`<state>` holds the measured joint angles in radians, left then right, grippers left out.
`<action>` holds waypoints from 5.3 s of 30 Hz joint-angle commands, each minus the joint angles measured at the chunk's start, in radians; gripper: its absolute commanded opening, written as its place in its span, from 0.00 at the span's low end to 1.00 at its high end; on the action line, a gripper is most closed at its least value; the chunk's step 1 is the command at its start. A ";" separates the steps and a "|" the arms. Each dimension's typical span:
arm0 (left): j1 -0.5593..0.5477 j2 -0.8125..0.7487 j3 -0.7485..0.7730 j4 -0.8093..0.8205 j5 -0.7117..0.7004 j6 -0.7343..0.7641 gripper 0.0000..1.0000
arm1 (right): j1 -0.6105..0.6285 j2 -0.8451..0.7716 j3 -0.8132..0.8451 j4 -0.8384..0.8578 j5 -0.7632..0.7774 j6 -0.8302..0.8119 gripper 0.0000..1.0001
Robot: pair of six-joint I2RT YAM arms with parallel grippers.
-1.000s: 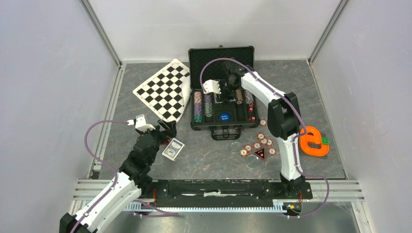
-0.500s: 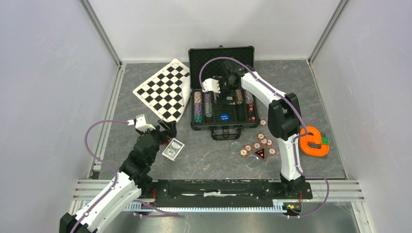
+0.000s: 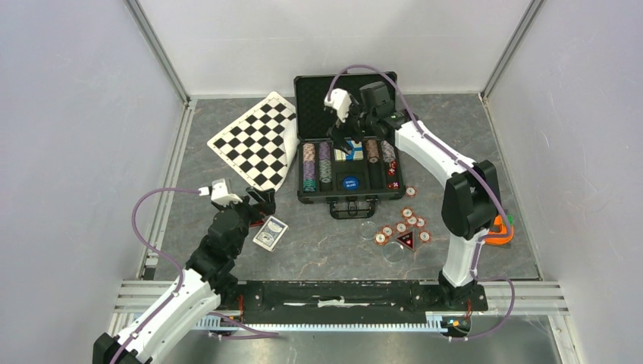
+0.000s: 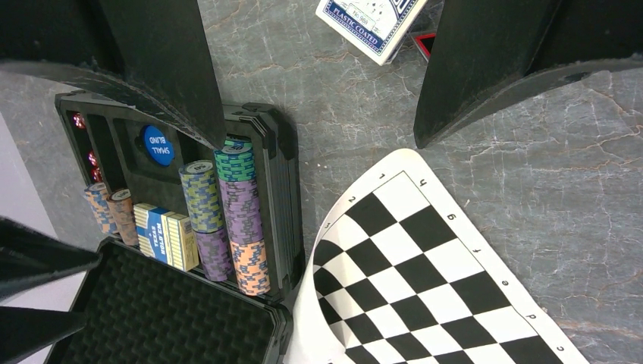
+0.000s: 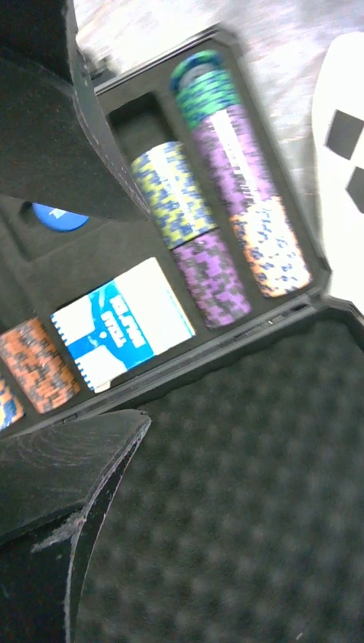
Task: Pack up texas hold em set
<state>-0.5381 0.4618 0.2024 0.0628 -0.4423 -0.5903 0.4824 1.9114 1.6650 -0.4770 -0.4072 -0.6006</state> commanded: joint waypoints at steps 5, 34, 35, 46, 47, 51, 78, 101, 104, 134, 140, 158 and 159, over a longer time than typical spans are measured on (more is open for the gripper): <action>0.001 -0.015 -0.001 0.032 -0.016 0.041 1.00 | -0.204 -0.065 -0.279 0.721 -0.376 0.872 0.98; 0.001 -0.003 0.000 0.034 -0.021 0.040 1.00 | 0.036 0.165 -0.092 0.479 0.421 0.777 0.00; 0.001 0.000 0.000 0.034 -0.023 0.039 1.00 | 0.036 0.170 -0.105 0.450 0.450 0.782 0.00; 0.001 0.000 0.000 0.035 -0.019 0.039 1.00 | 0.038 0.153 -0.272 0.431 0.521 0.792 0.00; 0.001 0.000 0.000 0.035 -0.018 0.038 1.00 | 0.039 0.153 -0.280 0.431 0.517 0.796 0.00; 0.000 0.003 0.000 0.035 -0.018 0.039 1.00 | 0.039 0.152 -0.274 0.429 0.525 0.797 0.00; 0.001 0.013 0.002 0.038 -0.013 0.038 1.00 | 0.004 0.047 -0.417 0.469 0.579 0.786 0.00; 0.001 0.026 0.005 0.043 -0.006 0.034 1.00 | 0.039 -0.008 -0.421 0.446 0.519 0.788 0.00; 0.000 0.029 0.005 0.043 -0.006 0.036 1.00 | 0.039 -0.016 -0.411 0.433 0.519 0.783 0.00; -0.141 0.570 0.532 -0.770 -0.010 0.002 1.00 | 0.054 -0.987 -1.030 0.511 0.057 0.766 0.98; -0.141 0.700 0.612 -0.849 0.166 0.093 1.00 | 0.054 -1.078 -1.027 0.444 0.041 0.735 0.98; 0.012 1.005 0.711 -0.853 0.398 0.287 1.00 | 0.054 -1.117 -1.003 0.407 -0.005 0.714 0.98; 0.013 1.027 0.713 -0.851 0.423 0.296 1.00 | 0.053 -1.115 -0.999 0.406 -0.007 0.714 0.98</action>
<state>-0.5484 1.4673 0.8852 -0.8043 -0.1280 -0.3729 0.5362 0.7921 0.6258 -0.0856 -0.3916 0.1253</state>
